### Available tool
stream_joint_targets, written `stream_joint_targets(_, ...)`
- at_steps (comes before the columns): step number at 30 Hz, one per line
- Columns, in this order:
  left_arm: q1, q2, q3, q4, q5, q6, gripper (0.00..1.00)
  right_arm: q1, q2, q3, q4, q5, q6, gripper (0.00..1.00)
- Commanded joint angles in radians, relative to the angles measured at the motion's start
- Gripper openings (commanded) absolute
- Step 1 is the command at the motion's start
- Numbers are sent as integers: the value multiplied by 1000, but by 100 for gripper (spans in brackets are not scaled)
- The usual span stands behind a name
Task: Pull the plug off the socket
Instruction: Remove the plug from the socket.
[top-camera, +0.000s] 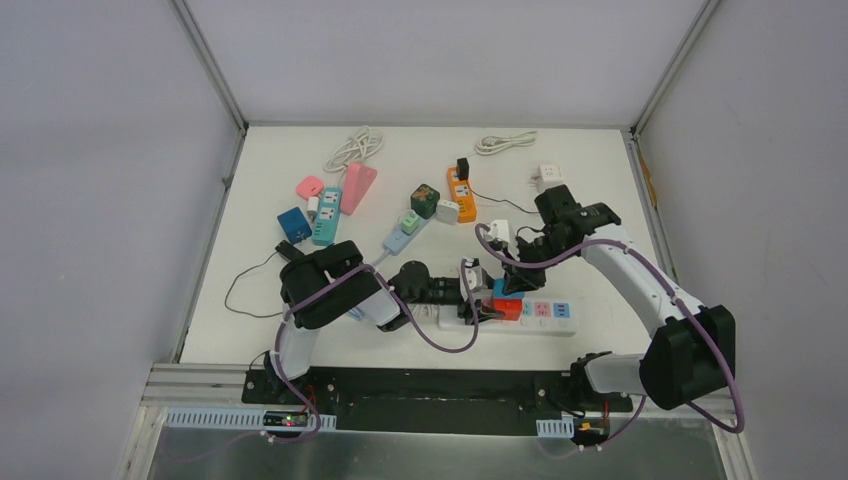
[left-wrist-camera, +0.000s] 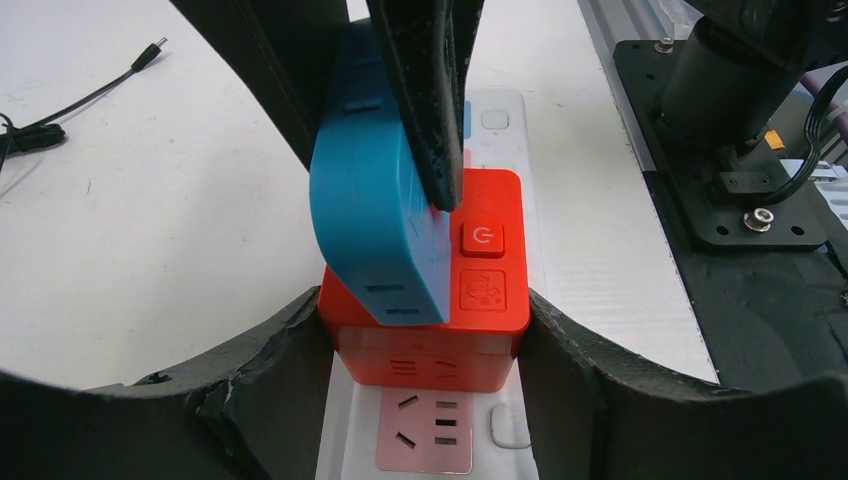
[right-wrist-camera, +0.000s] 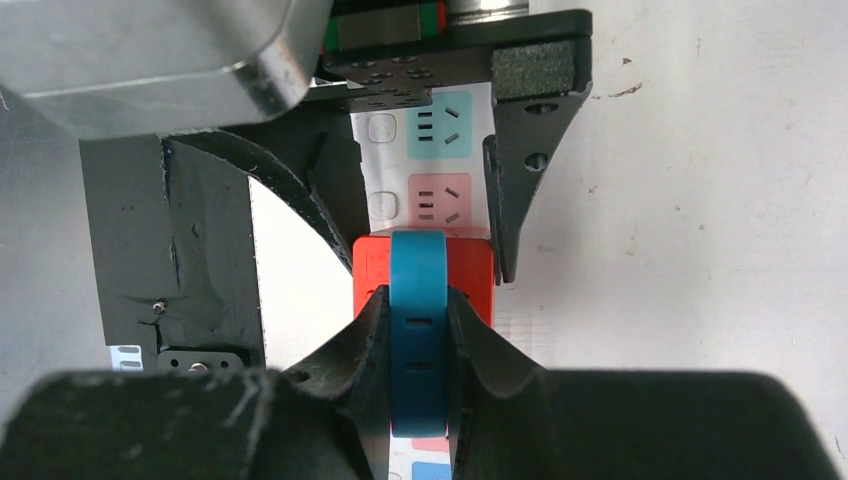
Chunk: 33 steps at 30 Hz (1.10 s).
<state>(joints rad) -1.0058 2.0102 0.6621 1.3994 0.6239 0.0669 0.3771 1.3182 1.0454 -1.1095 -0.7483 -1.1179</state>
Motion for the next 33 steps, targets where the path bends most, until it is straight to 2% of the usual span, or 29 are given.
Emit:
stream_joint_targets(1,9,25,20,19,16,-16,0,45,13,31,38,-90,67,0)
stream_joint_targets(8,10,21,11,18,15,-14,0,21,-8,29,24,-41,57,0)
stream_joint_targets(17,10,18,1,18,22,-8,0,-63,-14,27,-39,-74,-19,0)
stream_joint_targets(24,9,27,8,19,28,-13,0,-7,3,36,2,-143,45,0)
stream_joint_targets(28,10,23,3,18,25,-15,0,34,17,36,49,-121,93,0)
stream_joint_targets(33,9,23,2,18,25,-16,0,33,3,36,33,-76,70,0)
